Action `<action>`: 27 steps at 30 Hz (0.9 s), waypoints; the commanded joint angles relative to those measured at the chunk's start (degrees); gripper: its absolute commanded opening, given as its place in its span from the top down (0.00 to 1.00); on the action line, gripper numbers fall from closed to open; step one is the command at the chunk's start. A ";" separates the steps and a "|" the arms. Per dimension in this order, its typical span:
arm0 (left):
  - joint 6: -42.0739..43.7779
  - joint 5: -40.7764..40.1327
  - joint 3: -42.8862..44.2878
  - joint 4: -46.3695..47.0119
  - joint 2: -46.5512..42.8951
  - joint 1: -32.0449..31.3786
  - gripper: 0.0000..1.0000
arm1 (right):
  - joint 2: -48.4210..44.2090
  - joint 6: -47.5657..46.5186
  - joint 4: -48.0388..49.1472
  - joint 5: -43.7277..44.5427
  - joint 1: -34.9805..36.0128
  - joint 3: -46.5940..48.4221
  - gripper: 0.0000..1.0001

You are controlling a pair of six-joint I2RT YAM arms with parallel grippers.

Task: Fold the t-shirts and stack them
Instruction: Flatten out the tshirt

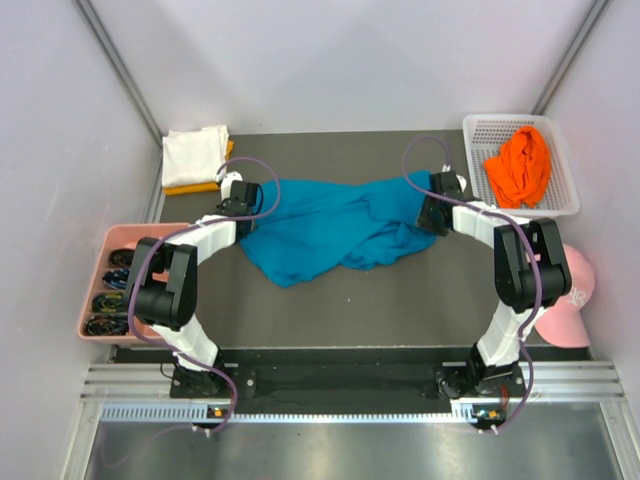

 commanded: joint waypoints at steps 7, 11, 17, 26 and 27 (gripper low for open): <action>0.45 -0.52 1.02 0.82 -1.25 0.38 1.00 | 0.20 0.39 1.47 1.59 0.09 1.35 0.98; 0.45 -0.87 1.11 0.64 -1.69 0.38 1.00 | -0.94 0.22 0.60 2.29 0.01 1.44 1.00; 0.54 -1.14 1.81 0.20 -2.31 0.38 1.00 | -5.50 -0.40 -1.07 3.61 0.10 2.40 1.00; 0.37 -1.23 1.37 0.11 -2.57 0.38 1.00 | -8.76 -1.02 -2.92 4.67 0.09 3.11 1.00; 0.37 -1.23 1.37 0.03 -2.57 0.38 1.00 | -9.02 -0.93 -2.57 4.75 0.10 2.32 1.00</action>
